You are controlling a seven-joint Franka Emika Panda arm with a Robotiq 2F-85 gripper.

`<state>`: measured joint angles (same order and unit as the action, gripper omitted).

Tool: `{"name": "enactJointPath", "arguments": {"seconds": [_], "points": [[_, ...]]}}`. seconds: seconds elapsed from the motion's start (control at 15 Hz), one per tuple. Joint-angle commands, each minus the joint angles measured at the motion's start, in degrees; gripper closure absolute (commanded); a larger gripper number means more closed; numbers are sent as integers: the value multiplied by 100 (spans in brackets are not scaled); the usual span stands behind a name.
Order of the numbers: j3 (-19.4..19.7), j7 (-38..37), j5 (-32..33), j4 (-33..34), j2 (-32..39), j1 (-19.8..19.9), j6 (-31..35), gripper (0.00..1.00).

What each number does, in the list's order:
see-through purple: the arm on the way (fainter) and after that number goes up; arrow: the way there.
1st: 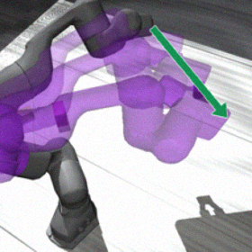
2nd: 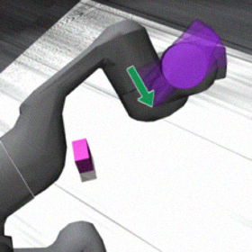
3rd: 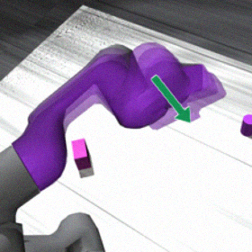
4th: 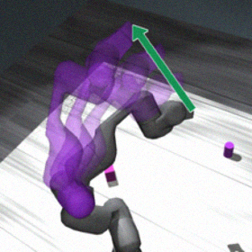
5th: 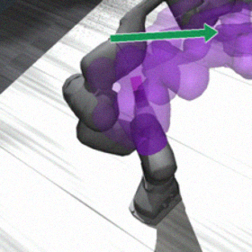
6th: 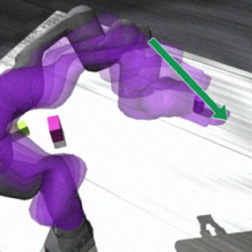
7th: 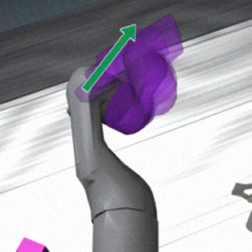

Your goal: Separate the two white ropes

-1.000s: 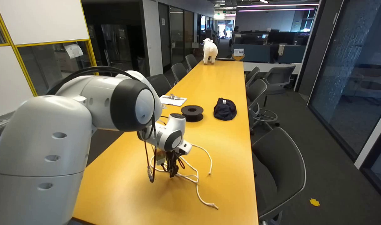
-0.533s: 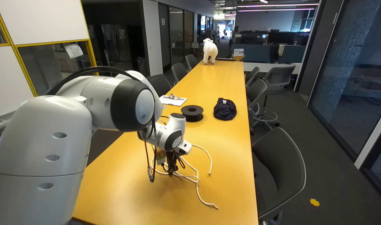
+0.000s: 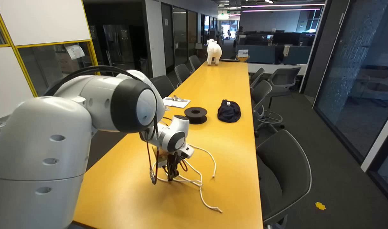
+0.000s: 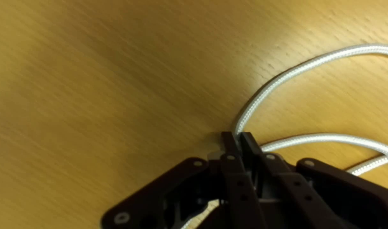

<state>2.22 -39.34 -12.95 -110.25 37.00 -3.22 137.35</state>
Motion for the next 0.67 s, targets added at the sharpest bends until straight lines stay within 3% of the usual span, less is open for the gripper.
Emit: {"name": "enactJointPath", "arguments": {"seconds": [0.0,0.6], "points": [[64,-78,18,-411,-481,-158,-440,98],[-192,217,-235,-1737,-1572,-119,-1413,98]]}}
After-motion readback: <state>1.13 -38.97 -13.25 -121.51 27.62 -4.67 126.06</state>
